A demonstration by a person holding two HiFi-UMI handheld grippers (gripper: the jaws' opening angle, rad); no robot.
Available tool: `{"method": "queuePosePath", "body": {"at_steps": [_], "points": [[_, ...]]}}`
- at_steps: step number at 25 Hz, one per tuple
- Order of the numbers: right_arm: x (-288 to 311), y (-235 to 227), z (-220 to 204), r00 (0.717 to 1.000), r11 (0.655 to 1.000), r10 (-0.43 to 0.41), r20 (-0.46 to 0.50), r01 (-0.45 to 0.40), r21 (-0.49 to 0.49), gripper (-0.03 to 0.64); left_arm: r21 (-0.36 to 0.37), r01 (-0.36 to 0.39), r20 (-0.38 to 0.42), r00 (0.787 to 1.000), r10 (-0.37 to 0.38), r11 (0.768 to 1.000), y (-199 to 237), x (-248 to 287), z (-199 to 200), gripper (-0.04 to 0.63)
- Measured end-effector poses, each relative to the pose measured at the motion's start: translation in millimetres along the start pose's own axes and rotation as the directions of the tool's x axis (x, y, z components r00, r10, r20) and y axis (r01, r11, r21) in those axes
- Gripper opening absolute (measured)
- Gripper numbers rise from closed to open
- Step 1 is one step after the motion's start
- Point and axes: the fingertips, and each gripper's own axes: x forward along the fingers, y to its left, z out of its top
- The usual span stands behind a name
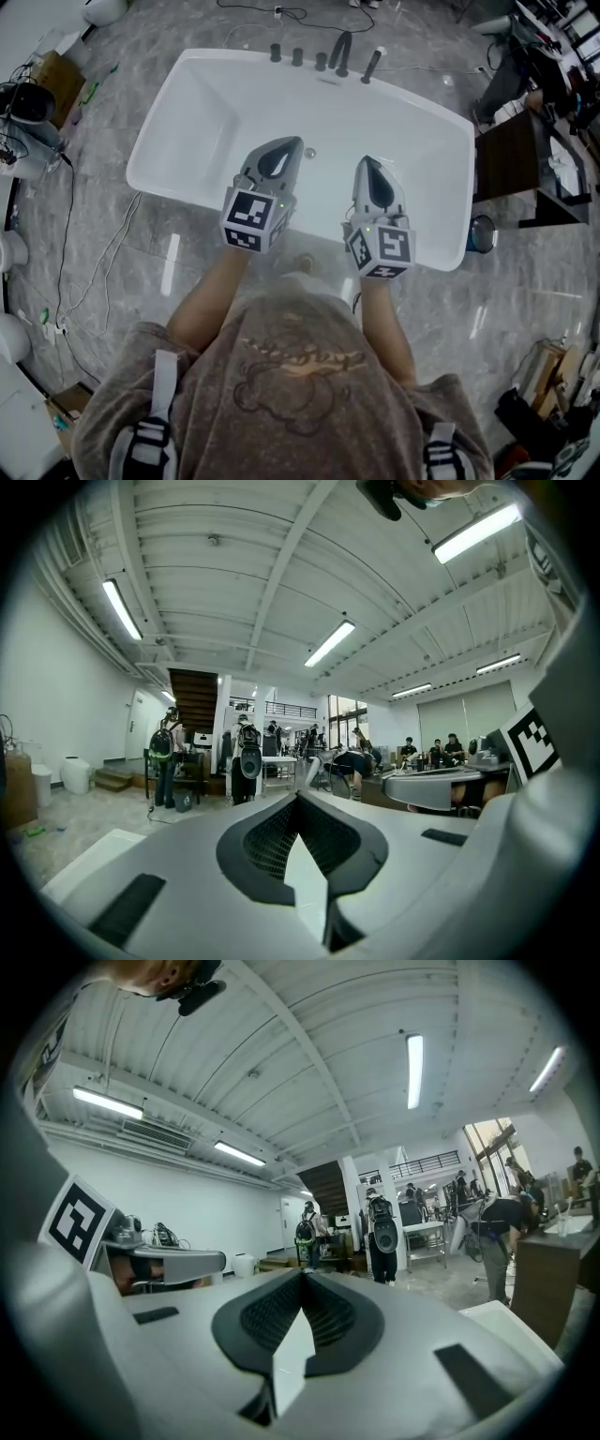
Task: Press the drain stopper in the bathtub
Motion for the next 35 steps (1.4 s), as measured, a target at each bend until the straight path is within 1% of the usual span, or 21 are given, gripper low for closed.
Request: {"method": "queuePosePath", "body": {"at_steps": [5, 9, 12, 20, 25, 35], "points": [[26.1, -25.1, -4.3, 0.999, 0.999, 0.035, -0.022, -0.035, 0.003, -0.002, -0.006, -0.027, 0.002, 1.000, 0.027, 1.000, 5.0, 36.2, 2.3, 0.000], [37.0, -34.9, -10.0, 0.998, 0.998, 0.055, -0.033, -0.055, 0.015, -0.002, -0.015, -0.044, -0.003, 0.999, 0.044, 0.999, 6.5, 47.7, -0.2, 0.000], [45.3, -39.6, -10.4, 0.997, 0.998, 0.064, -0.035, -0.063, 0.021, -0.002, -0.008, -0.040, 0.000, 0.999, 0.040, 0.999, 6.5, 55.6, 2.4, 0.000], [60.0, -51.6, -12.5, 0.998, 0.998, 0.056, -0.030, -0.055, 0.032, -0.002, 0.026, 0.007, 0.008, 1.000, -0.007, 1.000, 3.2, 76.6, 5.6, 0.000], [80.5, -57.7, -15.1, 0.999, 0.999, 0.031, -0.032, -0.030, 0.034, -0.002, 0.034, 0.052, 0.000, 0.999, -0.052, 0.998, 15.1, 98.3, 4.2, 0.000], [122.1, -59.4, -20.7, 0.998, 0.997, -0.060, -0.018, 0.061, 0.051, -0.002, 0.057, 0.150, 0.004, 0.989, -0.150, 0.987, 48.5, 135.7, 0.9, 0.001]]}}
